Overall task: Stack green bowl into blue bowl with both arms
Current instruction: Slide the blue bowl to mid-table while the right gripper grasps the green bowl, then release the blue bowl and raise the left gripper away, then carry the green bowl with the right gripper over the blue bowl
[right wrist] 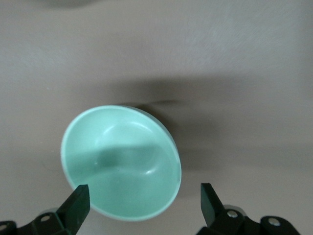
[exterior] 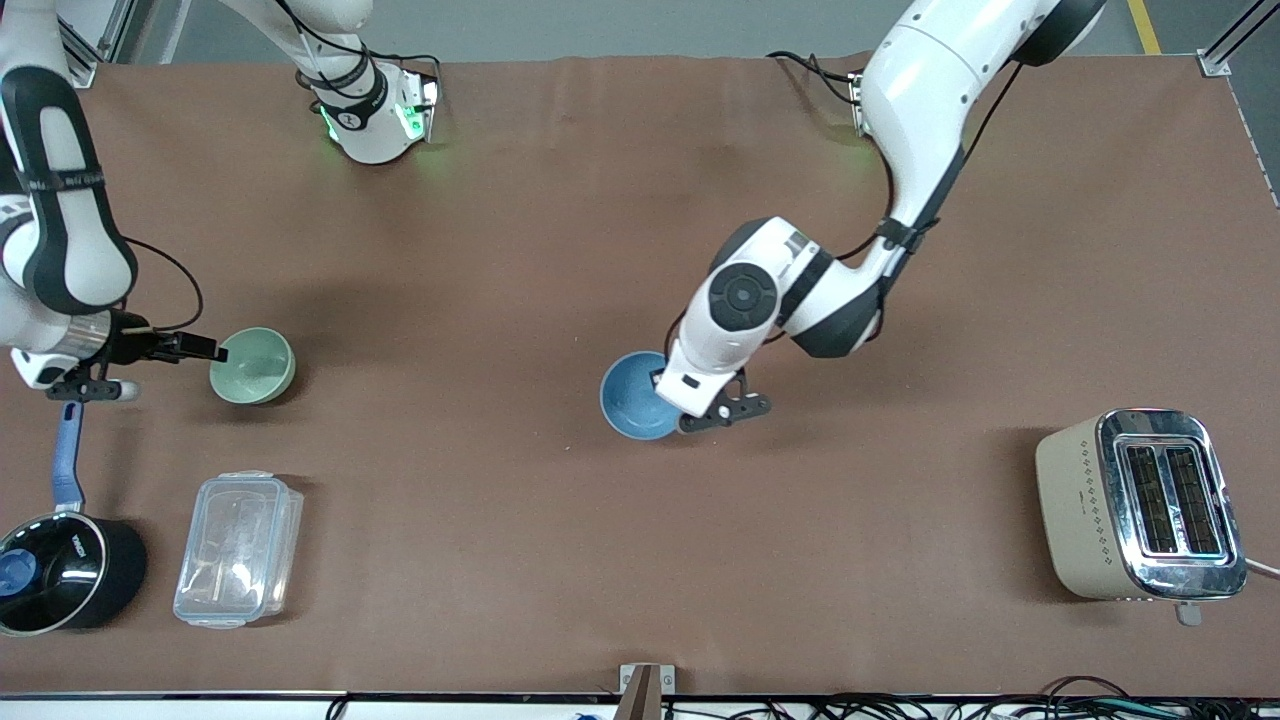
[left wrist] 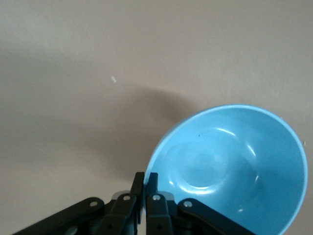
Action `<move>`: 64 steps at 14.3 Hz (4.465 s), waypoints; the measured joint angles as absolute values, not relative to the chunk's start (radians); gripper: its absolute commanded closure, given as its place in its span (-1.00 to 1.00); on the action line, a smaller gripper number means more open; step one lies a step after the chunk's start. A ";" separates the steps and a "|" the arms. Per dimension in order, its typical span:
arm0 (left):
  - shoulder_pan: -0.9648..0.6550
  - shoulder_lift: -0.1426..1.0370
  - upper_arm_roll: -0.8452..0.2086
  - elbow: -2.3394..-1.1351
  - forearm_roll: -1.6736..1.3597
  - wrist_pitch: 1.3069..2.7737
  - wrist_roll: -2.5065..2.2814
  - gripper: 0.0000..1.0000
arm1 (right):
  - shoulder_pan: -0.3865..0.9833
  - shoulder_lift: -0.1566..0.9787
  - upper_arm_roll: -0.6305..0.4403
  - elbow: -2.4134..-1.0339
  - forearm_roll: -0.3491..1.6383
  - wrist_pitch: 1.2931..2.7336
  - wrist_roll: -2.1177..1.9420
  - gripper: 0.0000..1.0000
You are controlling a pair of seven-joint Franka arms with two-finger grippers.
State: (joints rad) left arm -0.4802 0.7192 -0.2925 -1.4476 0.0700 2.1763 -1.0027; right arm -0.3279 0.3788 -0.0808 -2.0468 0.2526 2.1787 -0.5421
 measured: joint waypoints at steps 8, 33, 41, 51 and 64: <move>-0.572 0.781 -0.280 -1.447 0.070 2.205 -1.106 0.58 | -0.340 0.458 -0.078 -2.031 0.317 2.187 -0.611 0.75; -0.085 0.251 -0.225 -1.391 0.155 1.770 -0.391 -1.00 | -0.114 0.486 -0.037 -1.933 0.549 2.035 -0.335 0.98; -0.019 0.138 -0.192 -1.411 0.107 1.647 -0.147 -1.00 | 0.387 0.335 -0.037 -1.952 0.416 2.099 0.471 0.98; -0.087 0.005 -0.036 -1.528 0.037 1.556 -0.038 -1.00 | 0.644 0.361 -0.038 -1.940 0.408 2.294 0.826 0.98; -0.089 -0.004 -0.035 -1.545 0.037 1.557 -0.038 -1.00 | 0.693 0.461 -0.046 -1.941 0.409 2.496 0.921 0.96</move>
